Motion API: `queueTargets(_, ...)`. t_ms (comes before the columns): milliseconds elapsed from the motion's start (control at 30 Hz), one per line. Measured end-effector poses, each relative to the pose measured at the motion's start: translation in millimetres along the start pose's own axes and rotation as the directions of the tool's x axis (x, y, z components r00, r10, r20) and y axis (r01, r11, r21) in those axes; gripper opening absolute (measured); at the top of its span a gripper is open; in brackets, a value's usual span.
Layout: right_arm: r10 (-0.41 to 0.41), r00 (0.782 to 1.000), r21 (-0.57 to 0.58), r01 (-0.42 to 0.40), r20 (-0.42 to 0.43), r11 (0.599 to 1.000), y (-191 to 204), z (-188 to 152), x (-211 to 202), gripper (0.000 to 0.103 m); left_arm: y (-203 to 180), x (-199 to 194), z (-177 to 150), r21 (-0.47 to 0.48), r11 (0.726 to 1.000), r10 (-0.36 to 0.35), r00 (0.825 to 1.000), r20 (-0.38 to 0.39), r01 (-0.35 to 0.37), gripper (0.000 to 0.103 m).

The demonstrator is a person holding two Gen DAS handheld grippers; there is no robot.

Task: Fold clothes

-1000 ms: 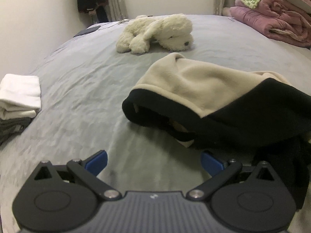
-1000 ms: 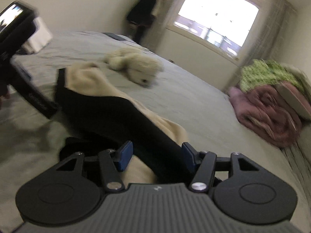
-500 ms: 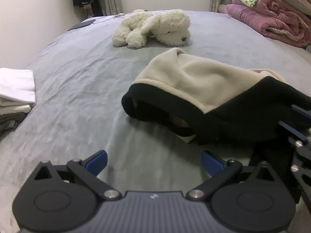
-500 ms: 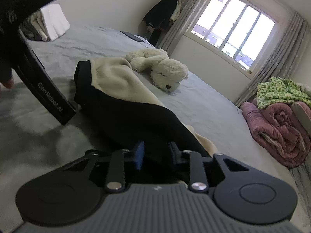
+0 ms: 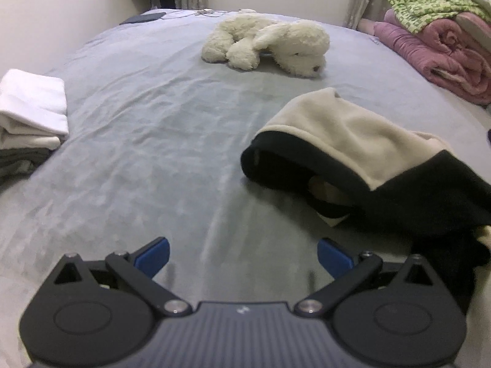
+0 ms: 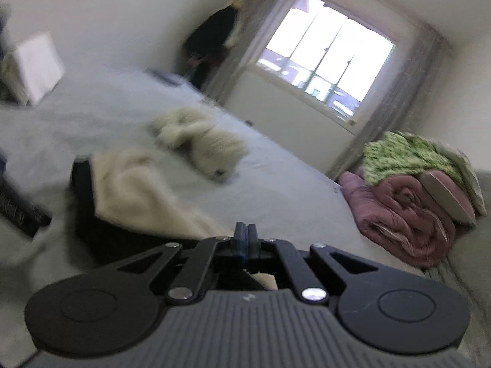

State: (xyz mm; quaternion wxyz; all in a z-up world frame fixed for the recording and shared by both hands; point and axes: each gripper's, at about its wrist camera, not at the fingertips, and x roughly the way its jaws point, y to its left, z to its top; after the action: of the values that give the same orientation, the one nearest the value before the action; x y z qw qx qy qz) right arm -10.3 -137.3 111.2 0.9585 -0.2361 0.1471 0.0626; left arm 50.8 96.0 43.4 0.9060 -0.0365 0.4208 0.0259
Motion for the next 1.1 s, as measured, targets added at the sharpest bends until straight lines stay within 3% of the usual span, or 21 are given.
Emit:
queueTargets(100,0.094,0.995,0.005,-0.094,-0.037,0.996,-5,0,-6,0.001,6,0,0,-0.032,0.999,-0.018,1.000,-0.020,0.017,0.103)
queueTargets(200,0.116,0.990,-0.120,-0.124,-0.075,0.985,23,-15,-3,0.035,18,0,1,-0.087,0.996,-0.027,0.999,-0.033,0.024,0.103)
queueTargets(233,0.119,0.990,-0.160,-0.129,-0.073,0.979,33,-17,-3,0.057,23,0,1,-0.105,0.994,-0.025,0.999,-0.036,0.021,0.103)
queueTargets(267,0.122,0.990,-0.200,-0.134,-0.071,0.971,43,-19,-2,0.066,27,-1,1,-0.117,0.993,-0.023,0.999,-0.037,0.018,0.103)
queueTargets(467,0.143,0.988,-0.431,-0.156,-0.063,0.889,103,-31,2,0.065,45,-3,2,-0.149,0.989,-0.021,0.999,-0.040,0.014,0.103)
queueTargets(533,0.140,0.988,-0.509,-0.155,-0.067,0.847,122,-36,6,0.059,53,-3,3,-0.167,0.986,-0.031,0.999,-0.043,0.023,0.103)
queueTargets(633,0.051,0.995,-0.598,-0.095,-0.090,0.796,133,-41,25,0.004,62,-3,3,-0.189,0.982,-0.029,0.999,-0.043,0.020,0.103)
queueTargets(667,0.031,0.996,-0.571,-0.072,-0.081,0.818,127,-36,26,0.003,65,-3,3,-0.192,0.981,-0.027,0.999,-0.042,0.018,0.103)
queueTargets(733,0.016,0.999,-0.438,-0.036,-0.048,0.898,101,-18,19,0.002,67,-5,3,-0.190,0.981,-0.030,0.999,-0.036,0.023,0.103)
queueTargets(800,-0.025,1.000,-0.323,0.028,0.013,0.946,71,5,3,0.002,63,-6,3,-0.161,0.985,-0.063,0.998,-0.025,0.058,0.103)
queueTargets(933,-0.132,0.984,-0.211,0.155,0.118,0.965,16,45,-35,0.002,37,-10,1,-0.046,0.990,-0.135,0.991,-0.006,0.135,0.103)
queueTargets(1100,-0.182,0.970,-0.114,0.202,0.162,0.973,-35,69,-81,0.002,-2,-20,0,0.086,0.978,-0.195,0.980,0.046,0.190,0.103)
